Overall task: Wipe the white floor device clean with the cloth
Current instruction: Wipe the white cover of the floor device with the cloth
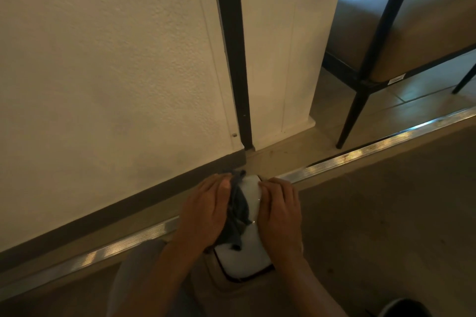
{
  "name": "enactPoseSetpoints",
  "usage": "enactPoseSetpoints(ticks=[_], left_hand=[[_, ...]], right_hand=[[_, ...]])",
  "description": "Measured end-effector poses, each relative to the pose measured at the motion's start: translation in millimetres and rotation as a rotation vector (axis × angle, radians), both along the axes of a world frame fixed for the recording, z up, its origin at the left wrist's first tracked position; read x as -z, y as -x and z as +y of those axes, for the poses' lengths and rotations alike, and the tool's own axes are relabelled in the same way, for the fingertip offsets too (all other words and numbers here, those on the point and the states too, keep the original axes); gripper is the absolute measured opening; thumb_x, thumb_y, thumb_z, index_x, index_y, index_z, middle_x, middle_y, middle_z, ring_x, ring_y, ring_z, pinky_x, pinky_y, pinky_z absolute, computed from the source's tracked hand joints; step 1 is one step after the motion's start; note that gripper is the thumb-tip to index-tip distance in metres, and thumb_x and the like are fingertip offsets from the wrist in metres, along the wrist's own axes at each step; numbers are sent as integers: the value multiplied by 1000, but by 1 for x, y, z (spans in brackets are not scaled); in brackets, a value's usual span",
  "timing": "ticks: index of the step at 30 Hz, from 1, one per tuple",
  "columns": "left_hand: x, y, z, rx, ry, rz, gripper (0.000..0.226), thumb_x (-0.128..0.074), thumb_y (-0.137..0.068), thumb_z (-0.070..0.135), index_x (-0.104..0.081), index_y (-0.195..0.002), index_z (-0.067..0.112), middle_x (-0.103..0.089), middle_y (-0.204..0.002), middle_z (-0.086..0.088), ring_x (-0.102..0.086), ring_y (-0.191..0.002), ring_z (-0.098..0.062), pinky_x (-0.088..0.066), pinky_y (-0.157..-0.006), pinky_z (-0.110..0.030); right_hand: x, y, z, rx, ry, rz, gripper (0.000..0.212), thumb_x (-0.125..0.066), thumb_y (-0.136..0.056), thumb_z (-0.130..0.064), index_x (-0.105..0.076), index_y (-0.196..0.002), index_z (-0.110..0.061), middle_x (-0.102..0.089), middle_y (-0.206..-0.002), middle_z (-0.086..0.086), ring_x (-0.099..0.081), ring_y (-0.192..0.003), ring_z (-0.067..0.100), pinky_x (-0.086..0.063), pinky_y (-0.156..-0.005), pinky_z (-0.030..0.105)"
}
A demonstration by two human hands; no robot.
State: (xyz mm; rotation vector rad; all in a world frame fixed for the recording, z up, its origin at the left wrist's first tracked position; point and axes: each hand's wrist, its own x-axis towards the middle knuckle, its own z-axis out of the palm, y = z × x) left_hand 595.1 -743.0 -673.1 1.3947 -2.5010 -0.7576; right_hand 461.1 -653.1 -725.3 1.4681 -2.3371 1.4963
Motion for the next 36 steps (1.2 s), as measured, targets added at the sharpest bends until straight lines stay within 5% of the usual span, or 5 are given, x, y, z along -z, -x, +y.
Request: enactPoseSetpoints(ticks=[10,14,19,23,36], left_hand=[[-10,37,23,67,20,161,49,-22,-103,55,-36,-146,37,-32,-158,7,-24,-147,-11,-14,-122,-27],[-11,15,26,-51,14,531,37,-32,-105,45,-32,-141,49,-32,-154,18,-27,-134,19,-24,-105,-1],[22,-14,22,-299,41,475,44,-37,-101,42,-32,-145,45,-56,-140,0,-57,-124,-18,-45,-102,-30],[27,-6,32,-323,5,443,41,-31,-106,50,-25,-146,49,-49,-145,7,-45,-127,-3,-35,-107,-28],[35,-6,28,-229,259,156,59,-19,-103,54,-60,-131,21,-63,-129,-1,-56,-118,-23,-45,-100,-39]], right_hand=[[-27,11,7,87,136,-731,21,-34,-107,-25,-55,-107,-27,-62,-88,-1,-62,-79,7,-51,-70,27],[-39,7,8,85,117,-475,16,-45,-102,-20,-54,-112,-29,-58,-110,-7,-57,-99,2,-51,-85,26],[-48,-31,-13,-162,-151,77,34,-35,-100,-43,-57,-121,-25,-58,-127,-4,-53,-123,17,-41,-106,44],[-41,-37,-13,-136,-318,302,54,-13,-104,-48,-58,-123,-26,-59,-132,-1,-52,-129,26,-32,-110,53],[-48,23,-62,-134,-620,-245,30,-31,-106,-33,-57,-103,-17,-55,-101,3,-55,-87,14,-49,-88,36]])
